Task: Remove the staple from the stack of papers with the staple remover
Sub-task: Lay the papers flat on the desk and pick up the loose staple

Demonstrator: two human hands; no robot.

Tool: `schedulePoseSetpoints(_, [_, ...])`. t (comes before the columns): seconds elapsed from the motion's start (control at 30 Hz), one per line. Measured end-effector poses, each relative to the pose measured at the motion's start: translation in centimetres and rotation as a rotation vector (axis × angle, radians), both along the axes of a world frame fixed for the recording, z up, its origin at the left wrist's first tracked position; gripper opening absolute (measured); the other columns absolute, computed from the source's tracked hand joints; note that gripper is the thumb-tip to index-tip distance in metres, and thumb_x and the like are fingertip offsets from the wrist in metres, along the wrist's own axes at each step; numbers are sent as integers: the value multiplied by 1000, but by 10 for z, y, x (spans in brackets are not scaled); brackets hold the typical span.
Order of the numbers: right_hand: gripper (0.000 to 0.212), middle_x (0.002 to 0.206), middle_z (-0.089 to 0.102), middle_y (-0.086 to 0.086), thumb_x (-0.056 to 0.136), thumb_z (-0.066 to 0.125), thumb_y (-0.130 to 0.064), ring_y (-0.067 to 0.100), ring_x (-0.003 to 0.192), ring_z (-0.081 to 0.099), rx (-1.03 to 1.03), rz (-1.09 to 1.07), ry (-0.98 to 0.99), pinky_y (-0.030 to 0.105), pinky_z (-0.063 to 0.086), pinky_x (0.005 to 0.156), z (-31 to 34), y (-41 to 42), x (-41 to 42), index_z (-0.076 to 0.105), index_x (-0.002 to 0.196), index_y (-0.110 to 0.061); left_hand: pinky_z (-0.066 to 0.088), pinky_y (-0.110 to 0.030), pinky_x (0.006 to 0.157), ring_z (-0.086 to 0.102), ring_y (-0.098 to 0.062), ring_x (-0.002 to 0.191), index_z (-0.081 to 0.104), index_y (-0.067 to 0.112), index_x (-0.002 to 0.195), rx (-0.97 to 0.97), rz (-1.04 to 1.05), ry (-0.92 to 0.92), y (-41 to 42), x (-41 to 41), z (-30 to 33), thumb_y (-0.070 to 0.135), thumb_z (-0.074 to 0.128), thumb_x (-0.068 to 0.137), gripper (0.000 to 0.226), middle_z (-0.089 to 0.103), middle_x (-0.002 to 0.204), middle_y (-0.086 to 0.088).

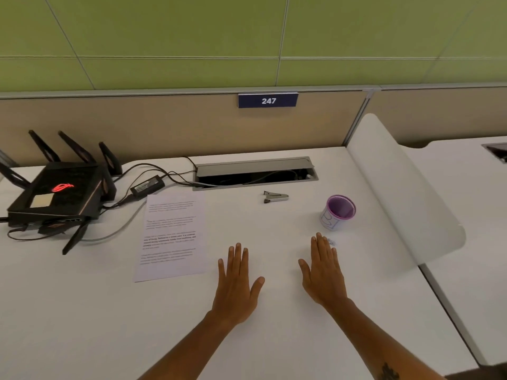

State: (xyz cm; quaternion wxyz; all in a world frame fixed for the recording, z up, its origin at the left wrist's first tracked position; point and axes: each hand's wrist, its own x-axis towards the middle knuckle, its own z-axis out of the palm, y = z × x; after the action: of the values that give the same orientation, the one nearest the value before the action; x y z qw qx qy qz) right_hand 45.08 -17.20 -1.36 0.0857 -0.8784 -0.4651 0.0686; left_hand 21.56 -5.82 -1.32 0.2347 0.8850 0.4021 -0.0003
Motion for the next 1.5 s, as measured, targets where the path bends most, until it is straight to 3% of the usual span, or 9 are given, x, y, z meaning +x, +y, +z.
schedulePoseSetpoints(0.2, [73, 174, 12, 11, 105, 34, -46, 28, 162, 9, 4, -30, -5, 47, 12, 131, 9, -1, 12, 14, 164, -8, -10, -53, 133, -23, -24, 162, -8, 16, 168, 12, -9, -28, 6, 7, 5, 77, -14, 90, 100, -24, 175, -6])
schedulePoseSetpoints(0.4, [77, 173, 14, 13, 102, 26, -52, 30, 161, 12, -40, -83, -32, 53, 19, 129, 0, -19, 41, 18, 162, -4, -11, -51, 133, -21, -23, 163, -5, 13, 168, -24, 43, 13, 2, 24, -14, 69, 6, 97, 91, -21, 176, -6])
schedulePoseSetpoints(0.63, [89, 173, 12, 14, 100, 28, -64, 32, 160, 14, -120, -214, -61, 62, 19, 126, -15, -26, 60, 16, 162, -2, 3, -52, 134, -9, -23, 166, 6, 9, 168, 102, 93, 20, -7, 26, -34, 61, 20, 105, 83, -6, 179, -9])
schedulePoseSetpoints(0.87, [96, 174, 7, 15, 98, 26, -72, 31, 161, 10, -121, -243, -51, 67, 12, 124, -20, -1, 52, 13, 163, -2, 9, -56, 134, -4, -26, 166, 9, 10, 168, 173, 104, 51, -10, 30, -32, 61, 22, 105, 82, 1, 179, -12])
schedulePoseSetpoints(1.5, [88, 174, 4, 15, 101, 17, -67, 36, 161, 5, -123, -196, -54, 70, 3, 124, -29, 13, 51, 9, 165, -7, 11, -58, 133, -2, -28, 166, 8, 13, 169, 190, 111, 66, -9, 32, -31, 59, 25, 105, 80, 1, 179, -12])
